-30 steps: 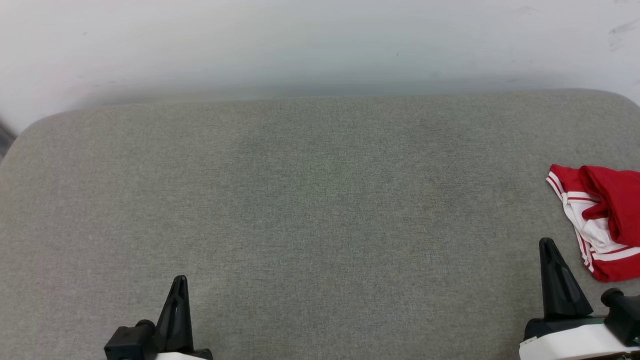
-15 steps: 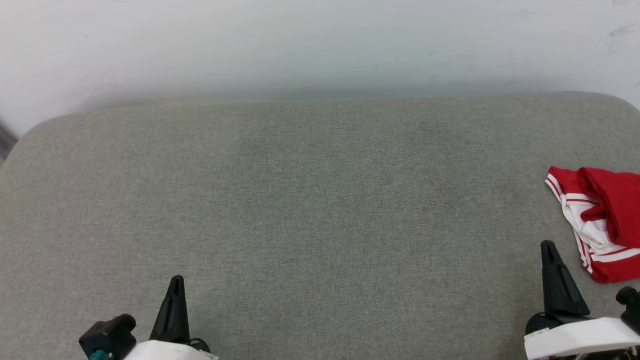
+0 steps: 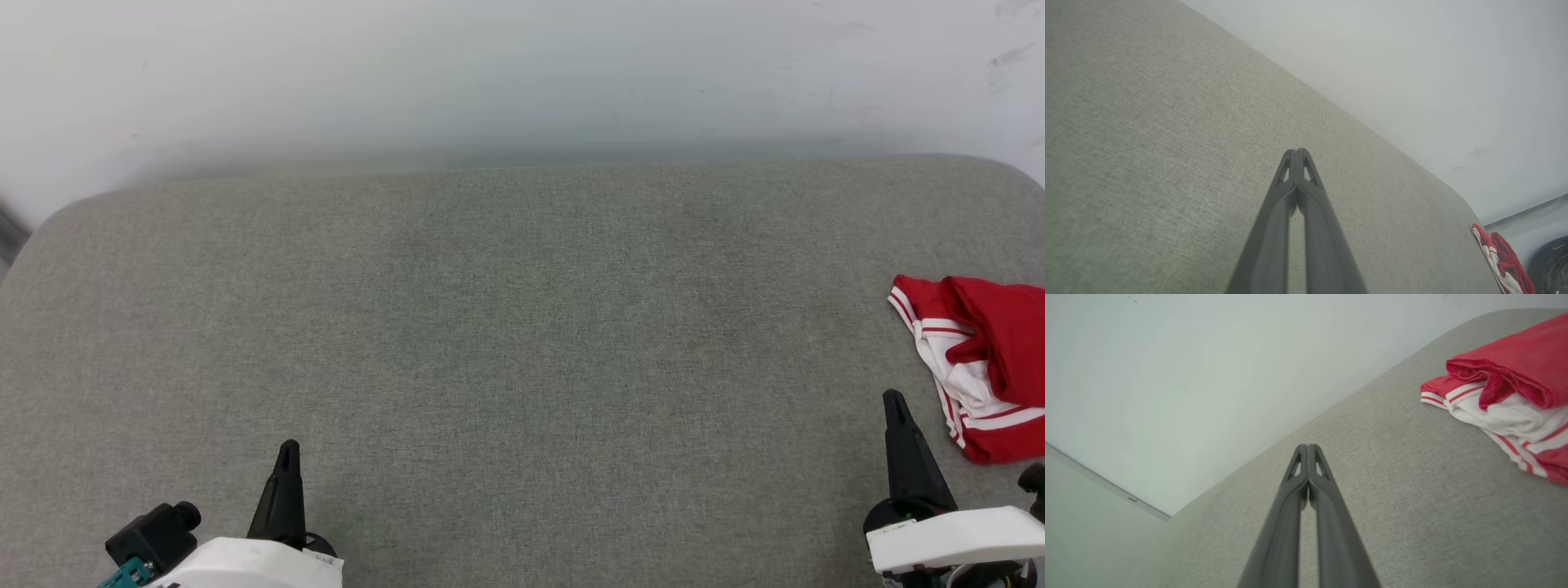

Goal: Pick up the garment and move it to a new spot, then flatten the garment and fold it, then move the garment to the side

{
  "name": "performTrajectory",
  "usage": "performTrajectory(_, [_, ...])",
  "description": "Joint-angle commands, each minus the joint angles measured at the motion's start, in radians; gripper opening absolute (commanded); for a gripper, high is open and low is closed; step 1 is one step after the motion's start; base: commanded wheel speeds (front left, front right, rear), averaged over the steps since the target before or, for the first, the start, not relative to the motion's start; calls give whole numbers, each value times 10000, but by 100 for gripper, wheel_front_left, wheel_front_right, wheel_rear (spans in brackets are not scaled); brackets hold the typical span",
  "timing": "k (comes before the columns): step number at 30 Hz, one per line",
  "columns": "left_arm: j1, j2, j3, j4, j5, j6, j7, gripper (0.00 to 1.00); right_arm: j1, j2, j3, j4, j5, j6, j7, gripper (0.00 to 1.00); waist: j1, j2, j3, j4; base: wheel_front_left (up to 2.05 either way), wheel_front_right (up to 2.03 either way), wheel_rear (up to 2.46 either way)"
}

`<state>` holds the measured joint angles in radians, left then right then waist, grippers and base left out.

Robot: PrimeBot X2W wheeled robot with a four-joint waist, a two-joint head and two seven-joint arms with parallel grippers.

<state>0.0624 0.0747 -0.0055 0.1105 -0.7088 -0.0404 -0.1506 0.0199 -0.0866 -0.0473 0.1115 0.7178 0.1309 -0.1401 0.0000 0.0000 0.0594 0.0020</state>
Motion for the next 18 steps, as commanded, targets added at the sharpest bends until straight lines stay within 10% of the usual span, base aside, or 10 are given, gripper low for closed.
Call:
performTrajectory(1, [-255,70,40,-64,-392,-65,78,0,-285,-81,-6,-52,407,1,63,0,0,0,-9,0,0,0,0])
performTrajectory(18, [-625,122,169,268,-2748,-293,598,0,-548,-63,-50,290,2701,0,600,0,0,0,-112,-4,0,0,0])
